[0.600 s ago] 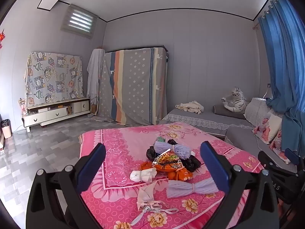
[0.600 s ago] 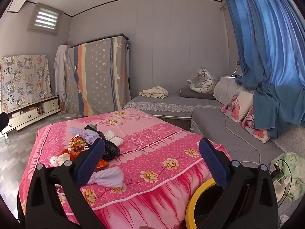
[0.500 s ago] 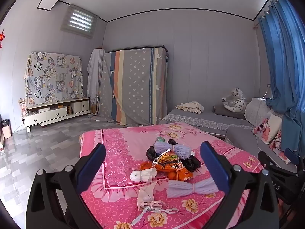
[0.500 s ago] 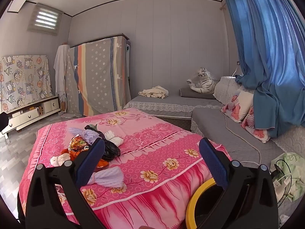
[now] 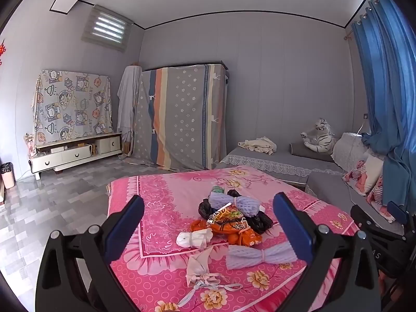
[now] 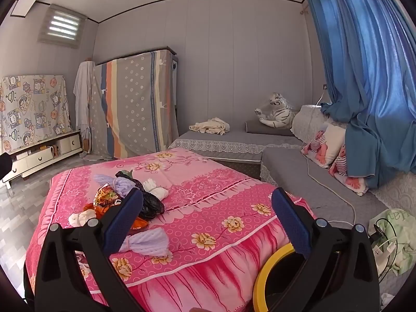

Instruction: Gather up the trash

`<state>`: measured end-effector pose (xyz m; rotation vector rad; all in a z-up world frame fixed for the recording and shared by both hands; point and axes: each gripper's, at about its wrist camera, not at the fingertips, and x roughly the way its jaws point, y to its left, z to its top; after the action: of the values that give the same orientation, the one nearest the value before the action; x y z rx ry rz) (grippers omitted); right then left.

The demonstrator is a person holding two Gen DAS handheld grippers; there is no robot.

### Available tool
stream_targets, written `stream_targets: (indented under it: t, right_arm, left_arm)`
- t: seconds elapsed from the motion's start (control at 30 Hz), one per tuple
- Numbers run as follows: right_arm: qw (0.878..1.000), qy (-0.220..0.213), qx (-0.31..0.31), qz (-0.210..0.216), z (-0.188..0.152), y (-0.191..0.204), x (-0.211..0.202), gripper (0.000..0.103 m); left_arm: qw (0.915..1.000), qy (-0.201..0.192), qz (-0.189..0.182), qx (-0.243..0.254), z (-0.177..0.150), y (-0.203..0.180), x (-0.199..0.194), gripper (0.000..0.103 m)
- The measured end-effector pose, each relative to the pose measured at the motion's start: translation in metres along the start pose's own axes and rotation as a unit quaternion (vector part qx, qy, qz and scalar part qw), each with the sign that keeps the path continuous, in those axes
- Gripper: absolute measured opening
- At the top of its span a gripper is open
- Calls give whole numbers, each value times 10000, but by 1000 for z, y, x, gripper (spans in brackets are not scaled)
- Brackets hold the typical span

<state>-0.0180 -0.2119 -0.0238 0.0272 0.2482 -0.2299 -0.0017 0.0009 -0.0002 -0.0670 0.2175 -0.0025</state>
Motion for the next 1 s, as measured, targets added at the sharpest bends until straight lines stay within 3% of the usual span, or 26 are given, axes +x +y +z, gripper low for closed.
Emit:
stream_targets:
  t: [1.0]
  right_arm:
    - [10000,8,6,-9,0,2,0,95]
  left_arm:
    - [9999,125,12,-25,-1,3,4,96]
